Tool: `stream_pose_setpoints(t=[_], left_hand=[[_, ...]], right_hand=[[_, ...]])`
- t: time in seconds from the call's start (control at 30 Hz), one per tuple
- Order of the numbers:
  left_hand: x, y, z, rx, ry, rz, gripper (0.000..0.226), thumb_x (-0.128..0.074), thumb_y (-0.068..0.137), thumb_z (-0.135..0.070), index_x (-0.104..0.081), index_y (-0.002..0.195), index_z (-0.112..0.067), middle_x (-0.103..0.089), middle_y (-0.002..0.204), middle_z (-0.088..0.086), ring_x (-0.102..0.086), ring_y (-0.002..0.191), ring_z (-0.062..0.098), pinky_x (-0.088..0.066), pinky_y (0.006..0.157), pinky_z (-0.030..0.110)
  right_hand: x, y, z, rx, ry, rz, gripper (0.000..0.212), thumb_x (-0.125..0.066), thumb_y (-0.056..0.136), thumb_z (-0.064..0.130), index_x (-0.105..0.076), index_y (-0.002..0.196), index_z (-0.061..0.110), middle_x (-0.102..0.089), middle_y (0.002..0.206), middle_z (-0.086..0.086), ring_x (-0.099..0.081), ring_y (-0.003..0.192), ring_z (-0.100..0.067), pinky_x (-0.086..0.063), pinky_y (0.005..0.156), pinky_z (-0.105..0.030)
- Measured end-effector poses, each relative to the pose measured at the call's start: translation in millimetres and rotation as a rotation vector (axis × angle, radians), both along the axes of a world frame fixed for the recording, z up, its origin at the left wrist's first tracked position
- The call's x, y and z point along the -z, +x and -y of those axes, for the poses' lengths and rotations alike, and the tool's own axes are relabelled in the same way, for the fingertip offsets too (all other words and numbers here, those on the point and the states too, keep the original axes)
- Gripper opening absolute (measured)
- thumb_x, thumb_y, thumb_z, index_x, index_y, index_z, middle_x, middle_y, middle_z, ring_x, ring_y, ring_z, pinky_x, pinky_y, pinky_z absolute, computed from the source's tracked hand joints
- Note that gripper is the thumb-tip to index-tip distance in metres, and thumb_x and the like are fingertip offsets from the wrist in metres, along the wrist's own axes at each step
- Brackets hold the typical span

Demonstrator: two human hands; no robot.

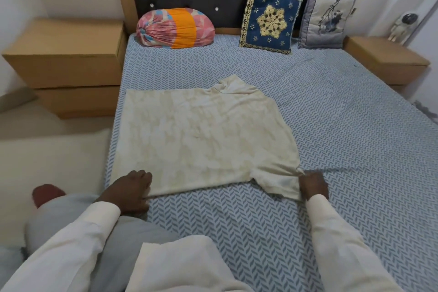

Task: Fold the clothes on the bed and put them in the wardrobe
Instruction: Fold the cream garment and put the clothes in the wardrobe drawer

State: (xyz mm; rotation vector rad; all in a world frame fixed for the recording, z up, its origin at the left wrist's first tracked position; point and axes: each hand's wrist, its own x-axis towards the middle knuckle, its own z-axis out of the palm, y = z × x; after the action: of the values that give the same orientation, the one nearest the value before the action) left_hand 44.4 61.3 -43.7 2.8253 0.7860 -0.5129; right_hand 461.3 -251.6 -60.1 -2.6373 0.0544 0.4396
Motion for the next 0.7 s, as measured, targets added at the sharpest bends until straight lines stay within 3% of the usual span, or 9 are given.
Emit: stream_pose_setpoints(t=[0.07, 0.13, 0.23, 0.33, 0.47, 0.57, 0.7], left_hand=[[1, -15, 5, 0.025, 0.104, -0.043, 0.048, -0.059, 0.076, -0.034, -0.044, 0.119, -0.020, -0.048, 0.117, 0.000, -0.047, 0.106, 0.020, -0.045, 0.076, 0.032], [2, -28, 8, 0.022, 0.212, -0.089, 0.049, -0.053, 0.084, -0.020, -0.040, 0.131, -0.018, -0.048, 0.125, 0.002, -0.047, 0.114, 0.022, -0.044, 0.076, 0.032], [1, -33, 9, 0.013, 0.265, -0.085, 0.044, -0.045, 0.091, -0.009, -0.038, 0.134, -0.017, -0.049, 0.127, 0.004, -0.049, 0.115, 0.024, -0.040, 0.074, 0.033], [-4, -39, 9, -0.041, 0.211, 0.049, 0.030, -0.044, 0.092, -0.006, -0.048, 0.120, -0.012, -0.053, 0.115, 0.010, -0.051, 0.107, 0.030, -0.039, 0.070, 0.035], [-5, -44, 3, -0.144, 0.152, 0.256, 0.018, -0.055, 0.080, -0.001, -0.058, 0.096, -0.008, -0.059, 0.092, 0.014, -0.055, 0.090, 0.034, -0.046, 0.068, 0.041], [-9, -43, 1, -0.235, 0.126, 0.253, 0.020, -0.050, 0.084, -0.006, -0.055, 0.103, -0.011, -0.057, 0.100, 0.012, -0.054, 0.093, 0.032, -0.041, 0.075, 0.038], [-7, -36, -3, -0.271, 0.118, 0.303, 0.029, -0.037, 0.082, -0.019, -0.056, 0.104, -0.012, -0.059, 0.099, 0.011, -0.057, 0.092, 0.032, -0.041, 0.076, 0.038]], right_hand=[[-9, -18, 4, 0.020, -0.041, 0.214, 0.037, -0.057, 0.089, 0.027, -0.051, 0.121, 0.011, -0.055, 0.126, -0.023, -0.052, 0.118, -0.041, -0.040, 0.098, -0.050], [-16, -39, -5, -0.126, 0.062, 0.361, 0.030, -0.061, 0.084, 0.020, -0.053, 0.112, 0.015, -0.057, 0.119, -0.021, -0.055, 0.111, -0.040, -0.043, 0.095, -0.049], [-13, -70, -28, -0.626, 0.227, 0.250, 0.027, -0.072, 0.074, 0.013, -0.062, 0.097, 0.021, -0.064, 0.096, -0.011, -0.062, 0.087, -0.029, -0.053, 0.082, -0.043], [-2, -97, -47, -0.960, 0.029, 0.195, 0.029, -0.068, 0.075, 0.019, -0.061, 0.100, 0.031, -0.056, 0.103, 0.001, -0.052, 0.100, -0.020, -0.052, 0.077, -0.039], [8, -104, -63, -0.961, -0.175, 0.319, 0.022, -0.057, 0.085, 0.019, -0.060, 0.104, 0.029, -0.055, 0.108, 0.001, -0.046, 0.112, -0.022, -0.047, 0.071, -0.034], [3, -104, -72, -0.913, -0.131, 0.380, 0.009, -0.055, 0.086, 0.021, -0.058, 0.095, 0.024, -0.058, 0.096, -0.001, -0.054, 0.099, -0.026, -0.043, 0.065, -0.033], [-3, -102, -81, -0.912, -0.054, 0.250, 0.010, -0.055, 0.084, 0.018, -0.049, 0.092, 0.019, -0.059, 0.087, -0.007, -0.060, 0.082, -0.031, -0.043, 0.065, -0.033]])
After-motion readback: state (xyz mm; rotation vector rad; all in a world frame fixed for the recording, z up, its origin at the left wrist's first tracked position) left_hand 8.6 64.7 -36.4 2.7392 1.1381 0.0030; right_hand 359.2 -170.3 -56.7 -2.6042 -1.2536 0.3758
